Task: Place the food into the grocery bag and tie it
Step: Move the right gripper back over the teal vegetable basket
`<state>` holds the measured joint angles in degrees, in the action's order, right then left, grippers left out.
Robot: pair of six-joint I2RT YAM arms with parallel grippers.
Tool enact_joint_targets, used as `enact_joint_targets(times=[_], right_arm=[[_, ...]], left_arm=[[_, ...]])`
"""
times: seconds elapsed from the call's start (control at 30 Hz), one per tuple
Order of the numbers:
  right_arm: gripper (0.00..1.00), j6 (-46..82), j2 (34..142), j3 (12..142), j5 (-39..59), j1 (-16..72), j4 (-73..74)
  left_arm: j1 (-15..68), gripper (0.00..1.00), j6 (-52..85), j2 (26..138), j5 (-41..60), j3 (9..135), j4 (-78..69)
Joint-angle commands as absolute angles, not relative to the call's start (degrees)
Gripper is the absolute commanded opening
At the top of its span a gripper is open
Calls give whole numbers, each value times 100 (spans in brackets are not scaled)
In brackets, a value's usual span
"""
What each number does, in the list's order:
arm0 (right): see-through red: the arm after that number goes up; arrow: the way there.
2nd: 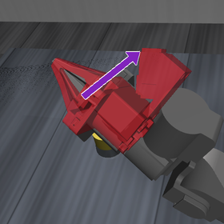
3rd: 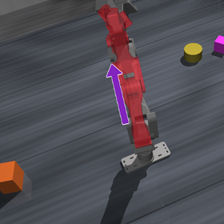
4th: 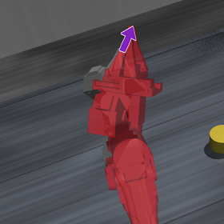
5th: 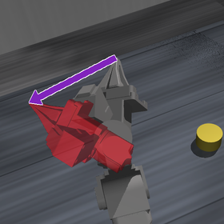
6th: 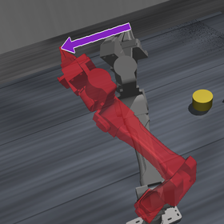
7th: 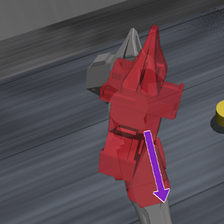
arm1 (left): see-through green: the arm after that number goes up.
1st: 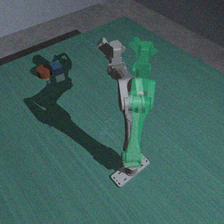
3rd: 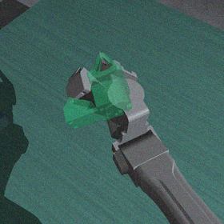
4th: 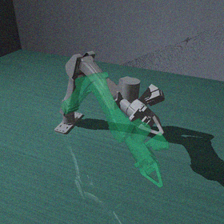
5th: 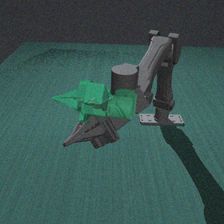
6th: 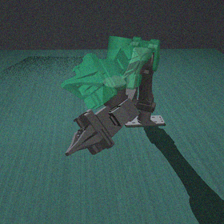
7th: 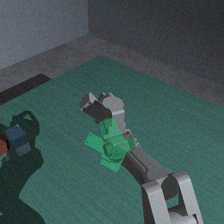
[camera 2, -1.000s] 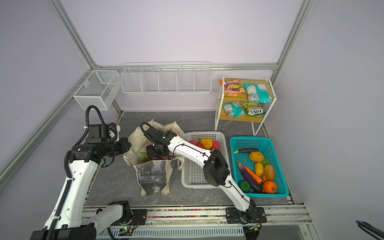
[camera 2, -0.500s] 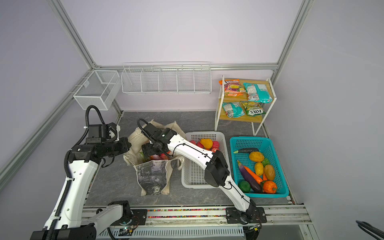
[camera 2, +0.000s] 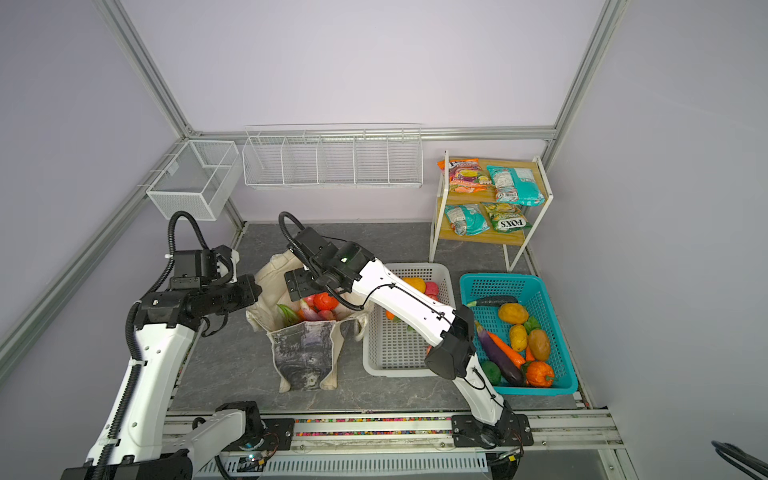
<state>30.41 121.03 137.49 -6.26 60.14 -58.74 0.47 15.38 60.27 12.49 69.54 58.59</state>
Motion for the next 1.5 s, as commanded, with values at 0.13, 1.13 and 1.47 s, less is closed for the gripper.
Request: enact_joint_targets(times=[0.13,1.13,1.47], right_arm=[[88,2365,11136,13776,-1782,6036,-6133],[90,4179,5918,8089,-2560,944,-6607],[88,6623,6563,7355,-2134,0,-6623]], left_arm=[[21,0,1542,5939,1276,7087,5814],[26,0,1560,5989,1312,6979,5725],[24,0,1565,5976,1349,6882,5696]])
